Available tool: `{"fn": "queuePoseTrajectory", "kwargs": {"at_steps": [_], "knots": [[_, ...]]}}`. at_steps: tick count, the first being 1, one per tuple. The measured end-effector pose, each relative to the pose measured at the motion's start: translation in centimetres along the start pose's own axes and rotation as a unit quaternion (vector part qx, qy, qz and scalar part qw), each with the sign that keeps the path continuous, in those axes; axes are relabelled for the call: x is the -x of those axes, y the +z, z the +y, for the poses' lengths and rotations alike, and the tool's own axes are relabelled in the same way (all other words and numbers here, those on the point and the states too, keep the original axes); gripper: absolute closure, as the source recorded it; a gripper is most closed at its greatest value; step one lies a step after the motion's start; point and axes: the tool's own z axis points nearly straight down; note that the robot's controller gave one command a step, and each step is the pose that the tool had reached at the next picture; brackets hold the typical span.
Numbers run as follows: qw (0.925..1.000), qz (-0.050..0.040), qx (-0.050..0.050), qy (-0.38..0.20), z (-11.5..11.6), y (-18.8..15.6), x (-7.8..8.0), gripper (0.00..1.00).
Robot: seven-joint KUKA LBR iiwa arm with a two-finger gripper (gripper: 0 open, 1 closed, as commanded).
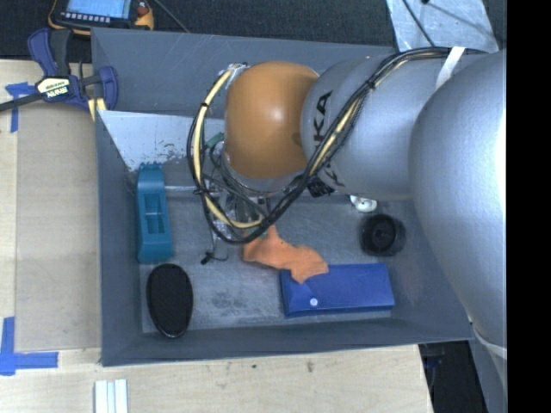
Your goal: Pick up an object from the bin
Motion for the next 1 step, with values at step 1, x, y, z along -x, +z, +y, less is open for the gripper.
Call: {"fn": "queuePoseTrajectory", "kwargs": {"at_steps": [1], "knots": [[0.9997,-0.0024,0.001,-0.023,-2.71,2.38,2.61,0.0]]}}
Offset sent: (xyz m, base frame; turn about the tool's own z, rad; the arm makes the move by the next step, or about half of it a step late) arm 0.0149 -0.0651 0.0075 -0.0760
